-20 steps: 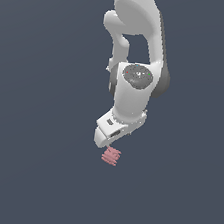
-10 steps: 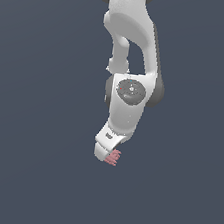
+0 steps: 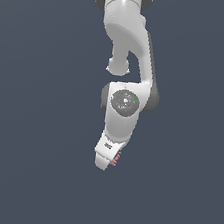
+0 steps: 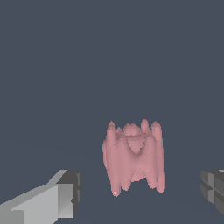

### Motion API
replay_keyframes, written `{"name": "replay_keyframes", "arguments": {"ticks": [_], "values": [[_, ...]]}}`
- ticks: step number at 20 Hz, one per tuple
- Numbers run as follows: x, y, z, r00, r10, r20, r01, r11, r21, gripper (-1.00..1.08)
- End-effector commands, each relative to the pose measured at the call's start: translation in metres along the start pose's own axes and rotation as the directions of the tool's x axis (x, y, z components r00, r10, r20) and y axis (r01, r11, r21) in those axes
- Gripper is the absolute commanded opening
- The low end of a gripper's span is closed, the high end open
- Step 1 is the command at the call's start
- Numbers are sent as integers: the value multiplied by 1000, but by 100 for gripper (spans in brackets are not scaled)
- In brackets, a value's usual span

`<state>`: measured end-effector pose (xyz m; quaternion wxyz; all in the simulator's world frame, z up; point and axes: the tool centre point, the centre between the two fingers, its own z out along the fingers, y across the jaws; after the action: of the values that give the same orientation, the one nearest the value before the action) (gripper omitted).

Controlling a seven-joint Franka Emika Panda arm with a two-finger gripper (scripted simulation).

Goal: Pick up the object and move it to a goal position.

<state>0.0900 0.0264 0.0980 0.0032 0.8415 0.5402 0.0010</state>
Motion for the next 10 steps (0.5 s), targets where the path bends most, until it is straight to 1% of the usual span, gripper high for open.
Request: {"name": "replay_keyframes", "arguments": {"ticks": [1, 6, 10], "values": [[0, 2, 4, 999, -33, -1, 33, 999, 3, 100], [-1, 4, 8, 998, -69, -2, 69, 998, 6, 100], [-1, 4, 8, 998, -70, -2, 70, 998, 6, 100]]}}
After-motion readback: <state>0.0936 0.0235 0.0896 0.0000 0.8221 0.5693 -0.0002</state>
